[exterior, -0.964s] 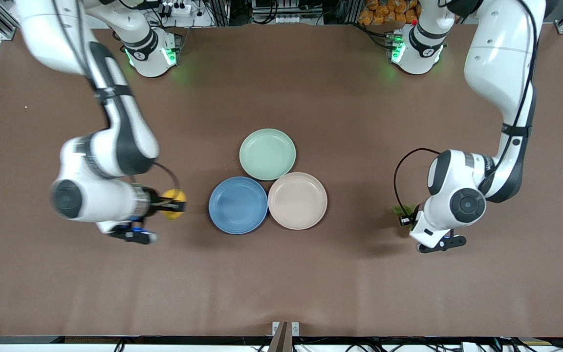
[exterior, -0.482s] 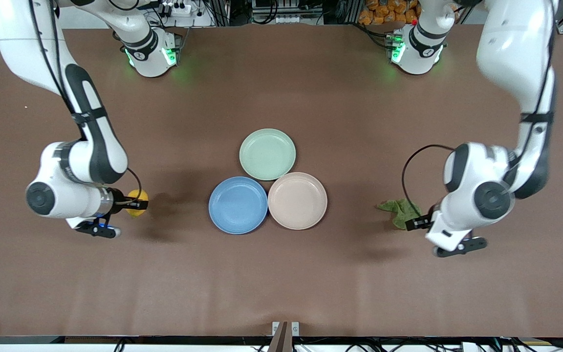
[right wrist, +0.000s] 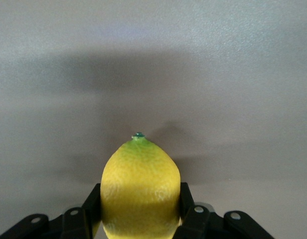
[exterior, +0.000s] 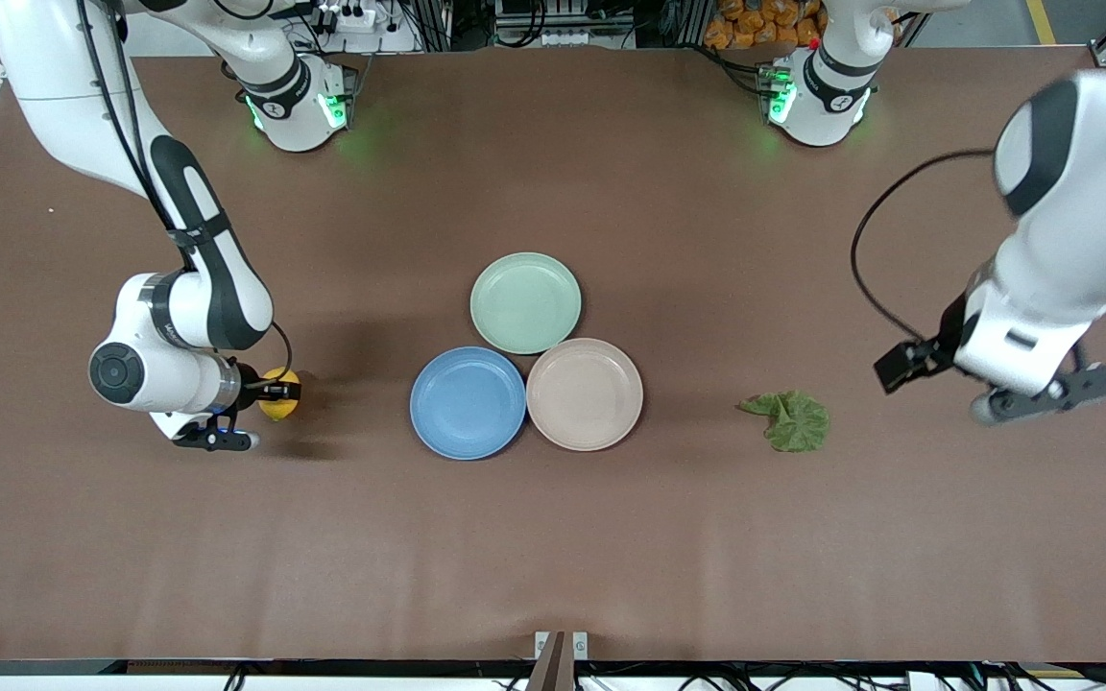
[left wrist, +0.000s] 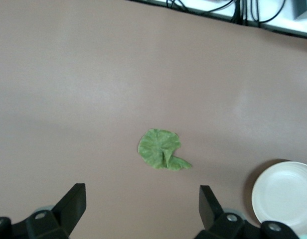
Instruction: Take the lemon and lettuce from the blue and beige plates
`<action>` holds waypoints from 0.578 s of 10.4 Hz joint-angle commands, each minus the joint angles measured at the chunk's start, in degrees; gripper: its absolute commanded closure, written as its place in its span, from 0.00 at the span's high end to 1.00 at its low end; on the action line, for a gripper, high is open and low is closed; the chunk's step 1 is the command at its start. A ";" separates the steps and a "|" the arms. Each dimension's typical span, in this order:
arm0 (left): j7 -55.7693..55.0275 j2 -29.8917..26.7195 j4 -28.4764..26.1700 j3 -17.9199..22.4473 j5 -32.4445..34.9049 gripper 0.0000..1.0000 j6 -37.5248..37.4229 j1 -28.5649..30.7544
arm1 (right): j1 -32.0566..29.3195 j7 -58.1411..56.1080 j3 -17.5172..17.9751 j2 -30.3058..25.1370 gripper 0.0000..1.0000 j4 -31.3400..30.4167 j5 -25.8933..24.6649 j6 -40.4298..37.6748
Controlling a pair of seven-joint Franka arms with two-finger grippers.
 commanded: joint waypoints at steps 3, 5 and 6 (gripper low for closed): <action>10.99 -6.53 -1.65 -0.19 0.71 1.00 -3.02 0.52 | -1.02 -0.59 0.55 -2.08 1.00 2.68 -0.32 -6.48; 12.50 -8.29 -1.74 -0.01 0.62 1.00 -3.72 1.40 | -1.81 -0.59 0.46 -2.61 1.00 15.48 -1.01 -24.80; 12.85 -9.34 -1.91 0.08 0.44 1.00 -4.07 2.44 | -2.42 -1.03 0.38 -2.70 1.00 21.29 -1.19 -31.42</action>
